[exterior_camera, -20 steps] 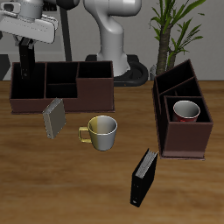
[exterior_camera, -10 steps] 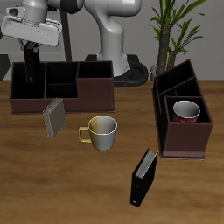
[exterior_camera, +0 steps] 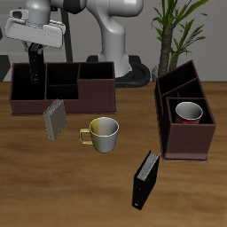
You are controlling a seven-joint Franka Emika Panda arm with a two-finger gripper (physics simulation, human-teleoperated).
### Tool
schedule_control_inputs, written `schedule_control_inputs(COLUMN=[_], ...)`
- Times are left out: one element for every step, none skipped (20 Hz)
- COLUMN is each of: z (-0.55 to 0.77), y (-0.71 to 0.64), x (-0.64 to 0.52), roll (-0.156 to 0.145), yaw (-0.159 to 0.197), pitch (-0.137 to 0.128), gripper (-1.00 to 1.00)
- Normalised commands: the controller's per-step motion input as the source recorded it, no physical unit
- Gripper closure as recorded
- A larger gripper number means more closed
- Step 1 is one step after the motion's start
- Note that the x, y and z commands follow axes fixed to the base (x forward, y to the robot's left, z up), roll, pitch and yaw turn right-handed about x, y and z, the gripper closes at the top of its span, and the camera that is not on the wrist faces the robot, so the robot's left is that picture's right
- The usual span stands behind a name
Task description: Place the red mug into the left desk caddy's right compartment and place the right black book into the back desk caddy's left compartment
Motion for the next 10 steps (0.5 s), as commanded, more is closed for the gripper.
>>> schedule_control_inputs(z=[-0.06,-0.09,-0.11,-0.41,-0.27,-0.29,-0.36,-0.29,-0.62,-0.27], y=[-0.09,-0.03,-0.15,-0.37,-0.19,-0.08,-0.10,0.02,-0.14,-0.02], x=[-0.11,-0.07,-0.08,0.10,0.01,0.04,0.07,-0.05,0.24,0.05], roll=[-0.021,-0.005,0.007,-0.059,-0.054,-0.009,0.014,0.015,-0.044,0.031], yaw=[-0.027,0.050,-0.014,-0.056,-0.047,-0.015,-0.062,0.000,0.031,-0.016], pitch=[0.026,-0.003,0.052,0.097,0.079,0.084,0.124,0.062,0.168,0.108], gripper=[1.00,1.00,1.00,1.00,1.00,1.00,1.00,1.00,1.00,1.00])
